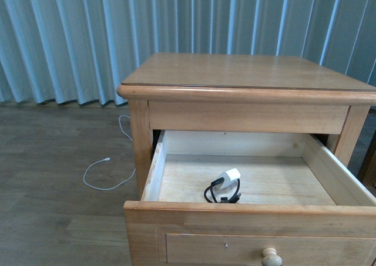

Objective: Put charger into drawer

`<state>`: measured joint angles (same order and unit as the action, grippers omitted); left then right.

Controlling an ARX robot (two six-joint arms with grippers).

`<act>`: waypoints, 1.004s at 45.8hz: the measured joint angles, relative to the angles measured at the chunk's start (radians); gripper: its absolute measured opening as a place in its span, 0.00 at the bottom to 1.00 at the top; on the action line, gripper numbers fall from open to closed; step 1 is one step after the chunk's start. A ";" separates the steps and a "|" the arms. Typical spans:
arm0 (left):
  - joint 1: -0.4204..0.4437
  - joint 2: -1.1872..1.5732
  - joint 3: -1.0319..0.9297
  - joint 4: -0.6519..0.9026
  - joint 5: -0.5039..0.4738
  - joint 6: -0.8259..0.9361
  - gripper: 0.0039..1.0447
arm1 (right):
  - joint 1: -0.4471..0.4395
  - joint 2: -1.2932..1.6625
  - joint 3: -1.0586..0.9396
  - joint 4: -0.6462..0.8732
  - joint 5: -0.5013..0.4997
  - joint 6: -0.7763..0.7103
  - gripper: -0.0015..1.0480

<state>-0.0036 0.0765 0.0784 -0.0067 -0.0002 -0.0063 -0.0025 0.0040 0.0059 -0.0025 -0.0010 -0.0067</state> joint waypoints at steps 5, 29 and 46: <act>0.001 -0.017 -0.012 0.000 -0.002 0.000 0.04 | 0.000 0.000 0.000 0.000 0.000 0.000 0.92; 0.001 -0.073 -0.066 0.002 -0.002 0.001 0.04 | 0.000 0.000 0.000 0.000 -0.001 0.000 0.92; 0.001 -0.073 -0.066 0.002 -0.002 0.001 0.31 | -0.024 0.085 0.063 -0.175 -0.156 0.015 0.92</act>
<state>-0.0029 0.0032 0.0124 -0.0048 -0.0021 -0.0051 -0.0269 0.0887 0.0685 -0.1772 -0.1570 0.0086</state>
